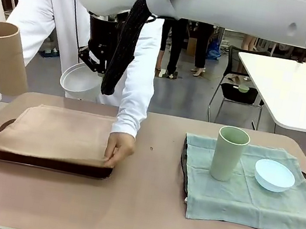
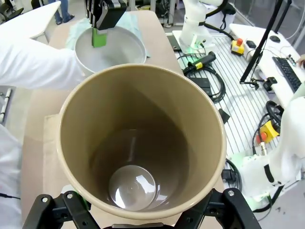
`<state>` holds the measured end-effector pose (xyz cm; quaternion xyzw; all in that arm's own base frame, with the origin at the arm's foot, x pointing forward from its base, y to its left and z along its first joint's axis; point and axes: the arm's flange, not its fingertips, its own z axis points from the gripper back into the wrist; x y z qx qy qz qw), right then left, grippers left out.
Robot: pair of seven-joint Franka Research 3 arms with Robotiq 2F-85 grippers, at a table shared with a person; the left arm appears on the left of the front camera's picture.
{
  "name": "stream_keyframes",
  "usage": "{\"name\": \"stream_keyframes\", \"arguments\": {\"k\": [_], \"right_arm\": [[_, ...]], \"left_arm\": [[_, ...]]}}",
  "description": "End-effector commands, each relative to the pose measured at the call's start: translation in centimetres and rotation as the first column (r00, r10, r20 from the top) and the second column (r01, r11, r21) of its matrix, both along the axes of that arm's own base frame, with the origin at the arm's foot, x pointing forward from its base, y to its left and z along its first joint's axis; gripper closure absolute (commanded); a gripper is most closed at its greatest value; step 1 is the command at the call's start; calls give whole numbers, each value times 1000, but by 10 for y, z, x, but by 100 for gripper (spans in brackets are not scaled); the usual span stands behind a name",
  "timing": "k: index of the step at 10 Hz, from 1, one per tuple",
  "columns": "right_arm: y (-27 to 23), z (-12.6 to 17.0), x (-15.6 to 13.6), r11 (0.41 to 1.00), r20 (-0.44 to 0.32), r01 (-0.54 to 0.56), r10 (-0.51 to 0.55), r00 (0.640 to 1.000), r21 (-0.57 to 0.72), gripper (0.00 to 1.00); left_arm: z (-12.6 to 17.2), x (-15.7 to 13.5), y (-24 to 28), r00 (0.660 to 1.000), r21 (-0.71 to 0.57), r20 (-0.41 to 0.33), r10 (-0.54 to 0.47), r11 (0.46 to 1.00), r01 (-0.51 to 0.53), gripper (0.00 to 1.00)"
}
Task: Set up a tray with a mat and arrange the tableware.
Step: Place the Picnic Bowl and Reusable plastic cup back onto the Handle tray in front of the human's position.
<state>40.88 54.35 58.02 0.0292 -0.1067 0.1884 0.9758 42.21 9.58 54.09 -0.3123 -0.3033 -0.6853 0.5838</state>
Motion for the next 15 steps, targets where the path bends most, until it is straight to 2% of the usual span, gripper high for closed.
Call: {"name": "stream_keyframes", "arguments": {"k": [1,15], "right_arm": [[3,2,4,1000,3,-6,6,1000,12,100],[3,2,4,1000,3,-6,6,1000,12,100]], "left_arm": [[4,3,2,1000,1,17,-3,1000,3,70],[4,3,2,1000,1,17,-3,1000,3,70]]}}
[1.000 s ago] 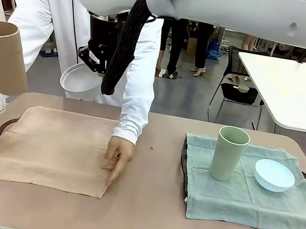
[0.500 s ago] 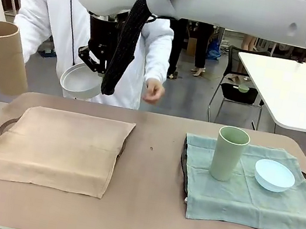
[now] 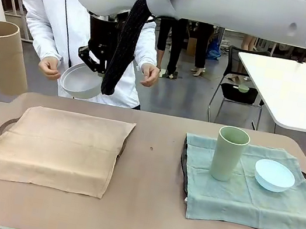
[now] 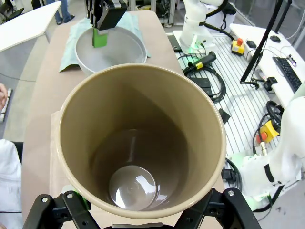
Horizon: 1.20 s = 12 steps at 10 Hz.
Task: Set up a tray with a mat and arrange the tableware.
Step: Place the Picnic Bowl and Reusable plastic cup back onto the Handle tray in front of the human's position.
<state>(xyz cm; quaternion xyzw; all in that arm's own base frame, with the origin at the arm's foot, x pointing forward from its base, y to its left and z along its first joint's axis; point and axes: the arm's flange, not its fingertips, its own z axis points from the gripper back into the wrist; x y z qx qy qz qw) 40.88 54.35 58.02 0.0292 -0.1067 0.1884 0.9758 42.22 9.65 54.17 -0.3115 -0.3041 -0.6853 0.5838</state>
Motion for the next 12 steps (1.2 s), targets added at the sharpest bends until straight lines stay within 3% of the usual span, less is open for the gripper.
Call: {"name": "stream_keyframes", "arguments": {"k": [1,7,8,12], "right_arm": [[3,2,4,1000,3,-6,6,1000,12,100],[3,2,4,1000,3,-6,6,1000,12,100],[0,0,0,1000,0,0,0,1000,0,95],[3,-80,26,991,-63,-58,66,996,121,95]], "left_arm": [[3,3,1,1000,1,15,-4,1000,4,70],[3,3,1,1000,1,15,-4,1000,4,70],[0,0,0,1000,0,0,0,1000,0,13],[-83,28,-2,995,-119,18,-101,988,102,13]]}}
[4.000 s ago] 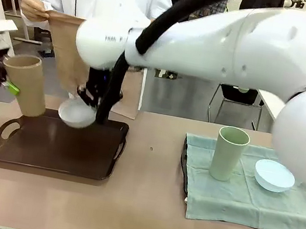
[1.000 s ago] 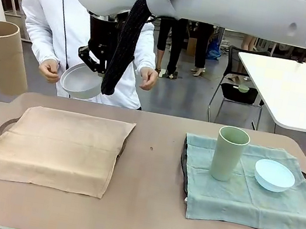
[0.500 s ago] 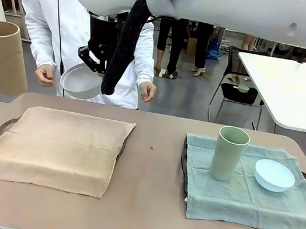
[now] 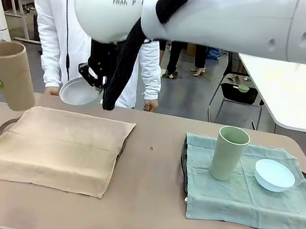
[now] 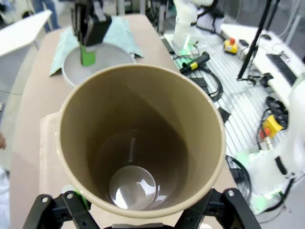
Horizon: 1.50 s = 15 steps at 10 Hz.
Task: Set up a tray with a mat and arrange the tableware.
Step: Place the Picnic Bowl and Reusable plastic cup back onto the Handle tray in front of the human's position.
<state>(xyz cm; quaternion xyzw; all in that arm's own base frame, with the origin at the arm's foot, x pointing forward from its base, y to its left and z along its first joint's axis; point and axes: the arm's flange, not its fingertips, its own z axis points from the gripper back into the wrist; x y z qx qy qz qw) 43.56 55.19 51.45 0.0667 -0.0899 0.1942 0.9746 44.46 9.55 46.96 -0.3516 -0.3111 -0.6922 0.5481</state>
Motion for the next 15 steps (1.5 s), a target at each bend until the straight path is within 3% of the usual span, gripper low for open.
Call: {"name": "stream_keyframes", "arguments": {"k": [1,2,3,4,5,7,11,15], "right_arm": [[-3,-33,4,996,-22,-58,59,998,63,95],[1,-52,7,997,-34,-59,61,998,54,95],[-4,-54,11,998,-39,48,-50,998,-46,95],[5,-45,11,999,-20,-33,33,999,33,95],[5,-45,11,999,-20,-33,33,999,33,95],[1,-77,30,999,-86,-19,23,996,47,95],[5,-125,46,990,-81,-114,120,989,81,95],[9,-159,60,988,-99,-128,136,986,82,95]], "left_arm": [[-31,11,-5,998,-54,43,-35,998,37,13],[-46,17,-6,999,-68,46,-16,998,19,13],[-40,21,-6,1000,-78,10,23,997,-22,13],[-43,12,-4,1000,-39,10,-28,999,29,13],[-43,12,-4,1000,-39,10,-28,999,29,13],[-53,17,-5,1000,-54,3,-15,998,16,13],[-100,36,-4,997,-10,72,3,1000,-2,13],[-136,58,-17,995,32,96,-32,999,29,13]]}}
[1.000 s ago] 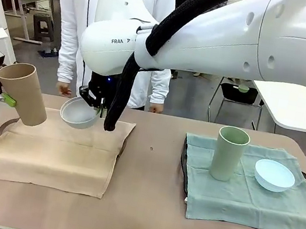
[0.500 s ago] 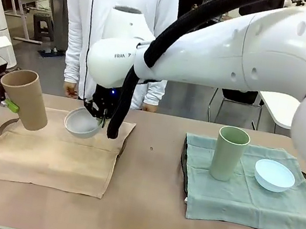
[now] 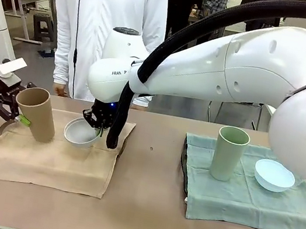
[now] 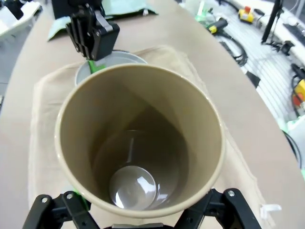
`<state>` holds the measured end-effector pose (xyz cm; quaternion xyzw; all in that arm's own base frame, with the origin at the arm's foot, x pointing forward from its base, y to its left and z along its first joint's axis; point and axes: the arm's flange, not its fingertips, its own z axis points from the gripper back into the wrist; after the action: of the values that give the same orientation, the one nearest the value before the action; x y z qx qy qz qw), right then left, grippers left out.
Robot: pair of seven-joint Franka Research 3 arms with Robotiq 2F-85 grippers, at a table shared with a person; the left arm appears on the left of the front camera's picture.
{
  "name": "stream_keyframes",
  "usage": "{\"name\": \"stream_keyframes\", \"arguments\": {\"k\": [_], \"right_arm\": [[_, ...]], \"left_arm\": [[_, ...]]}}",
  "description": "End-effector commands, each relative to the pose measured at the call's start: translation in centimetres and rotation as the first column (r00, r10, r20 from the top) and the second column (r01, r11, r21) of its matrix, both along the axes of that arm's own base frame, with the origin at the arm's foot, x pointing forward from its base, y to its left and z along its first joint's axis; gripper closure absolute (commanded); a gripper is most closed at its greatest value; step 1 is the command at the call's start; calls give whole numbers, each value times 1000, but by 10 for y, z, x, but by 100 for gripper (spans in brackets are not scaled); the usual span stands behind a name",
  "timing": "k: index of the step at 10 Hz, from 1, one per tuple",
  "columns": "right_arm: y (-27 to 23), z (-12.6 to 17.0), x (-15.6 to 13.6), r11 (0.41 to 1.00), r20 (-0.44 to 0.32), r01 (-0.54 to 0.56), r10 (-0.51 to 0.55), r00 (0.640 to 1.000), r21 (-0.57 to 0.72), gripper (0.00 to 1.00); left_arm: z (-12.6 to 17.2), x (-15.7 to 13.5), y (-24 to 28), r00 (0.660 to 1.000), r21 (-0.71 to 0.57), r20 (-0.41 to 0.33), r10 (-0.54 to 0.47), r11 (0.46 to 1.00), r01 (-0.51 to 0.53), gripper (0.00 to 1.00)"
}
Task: Set up a tray with a mat and arrange the tableware.
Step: Place the Picnic Bowl and Reusable plastic cup back onto the Handle tray in front of the human's position.
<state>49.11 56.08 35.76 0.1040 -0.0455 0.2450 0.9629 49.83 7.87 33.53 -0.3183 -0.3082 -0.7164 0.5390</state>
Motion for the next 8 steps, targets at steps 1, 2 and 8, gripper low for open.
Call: {"name": "stream_keyframes", "arguments": {"k": [1,2,8], "right_arm": [[-3,-9,8,999,-34,-2,3,999,32,95],[-4,-13,9,999,-49,-3,4,999,35,72],[-5,7,-5,1000,-28,21,-21,999,23,41]], "left_arm": [[-5,5,-3,1000,-23,23,-19,1000,19,13],[-7,5,-3,999,-18,21,-31,999,31,13],[-19,16,19,974,76,-165,154,987,-143,0]]}}
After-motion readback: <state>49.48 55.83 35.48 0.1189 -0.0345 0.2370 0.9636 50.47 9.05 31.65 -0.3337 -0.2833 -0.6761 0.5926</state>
